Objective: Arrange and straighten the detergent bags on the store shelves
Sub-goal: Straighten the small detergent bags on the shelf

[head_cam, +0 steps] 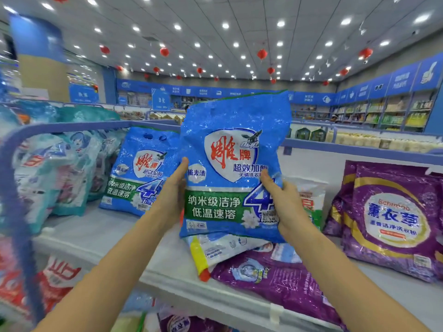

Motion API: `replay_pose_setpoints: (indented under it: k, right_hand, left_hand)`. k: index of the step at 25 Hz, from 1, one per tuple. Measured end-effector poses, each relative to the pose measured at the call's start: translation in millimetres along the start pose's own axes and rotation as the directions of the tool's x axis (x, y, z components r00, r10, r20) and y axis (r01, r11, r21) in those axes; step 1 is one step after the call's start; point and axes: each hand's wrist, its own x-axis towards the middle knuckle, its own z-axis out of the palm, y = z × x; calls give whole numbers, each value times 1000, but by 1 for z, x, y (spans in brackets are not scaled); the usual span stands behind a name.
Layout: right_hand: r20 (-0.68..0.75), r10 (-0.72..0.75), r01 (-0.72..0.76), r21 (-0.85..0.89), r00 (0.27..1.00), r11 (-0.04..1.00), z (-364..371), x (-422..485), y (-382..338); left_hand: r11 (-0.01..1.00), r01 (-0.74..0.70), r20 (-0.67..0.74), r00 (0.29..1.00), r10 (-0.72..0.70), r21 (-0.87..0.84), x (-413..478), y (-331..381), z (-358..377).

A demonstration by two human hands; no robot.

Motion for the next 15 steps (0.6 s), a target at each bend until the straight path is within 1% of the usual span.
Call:
replay_pose_setpoints:
  k: [2, 4, 6, 8, 11, 14, 15]
  right_hand:
    - [0, -3, 3, 39, 1000, 999, 31, 0, 8]
    - [10, 41, -42, 69, 999, 997, 66, 1, 19]
    - [23, 102, -104, 74, 995, 992, 103, 4, 35]
    - [23, 129, -130, 50, 991, 990, 142, 6, 50]
    - [-16, 144, -143, 60, 989, 988, 192, 15, 69]
    - [-62, 181, -175, 93, 982, 980, 235, 30, 87]
    - [-63, 174, -170, 74, 983, 983, 246, 35, 92]
  left_hand:
    - [980, 69, -117, 992, -48, 188, -10, 0, -30]
    - [928, 91, -218, 976, -11, 361, -13, -1, -64]
    - [909, 101, -296, 955, 26, 404, -12, 6, -98]
    - [922, 97, -347, 937, 43, 375, -12, 20, -127]
    - [891, 76, -323, 943, 81, 447, -1, 38, -168]
    - [859, 85, -277, 958, 68, 505, 21, 56, -207]
    - [830, 100, -266, 962, 60, 549, 28, 58, -217]
